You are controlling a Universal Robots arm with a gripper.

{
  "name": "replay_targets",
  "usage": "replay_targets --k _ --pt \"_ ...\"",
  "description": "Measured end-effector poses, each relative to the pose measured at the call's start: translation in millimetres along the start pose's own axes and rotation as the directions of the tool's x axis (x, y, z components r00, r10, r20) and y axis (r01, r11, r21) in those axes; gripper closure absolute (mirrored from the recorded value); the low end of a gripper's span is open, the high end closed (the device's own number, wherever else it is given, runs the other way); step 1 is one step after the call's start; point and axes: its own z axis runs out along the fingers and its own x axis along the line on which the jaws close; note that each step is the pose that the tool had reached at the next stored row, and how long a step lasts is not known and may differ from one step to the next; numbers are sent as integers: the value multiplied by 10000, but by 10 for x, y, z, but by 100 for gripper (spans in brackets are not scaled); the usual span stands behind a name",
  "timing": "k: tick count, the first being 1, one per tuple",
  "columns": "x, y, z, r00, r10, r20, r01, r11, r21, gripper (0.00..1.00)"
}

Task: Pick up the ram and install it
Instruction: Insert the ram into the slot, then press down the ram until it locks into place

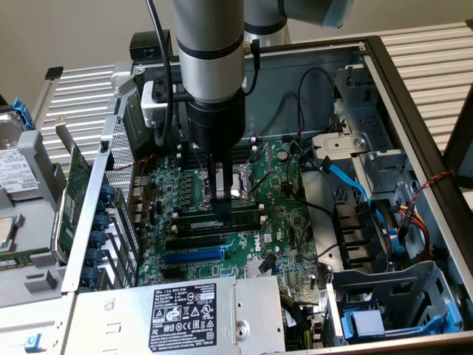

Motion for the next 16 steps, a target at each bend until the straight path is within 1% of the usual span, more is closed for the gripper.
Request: replay_targets --k 9,13,16 --pt "0 6 -3 10000 0 -1 0 10000 -1 67" --pt "2 46 -3 10000 1 -1 -1 10000 -1 67" --pt "2 50 -22 10000 -1 -1 1 10000 -1 67"
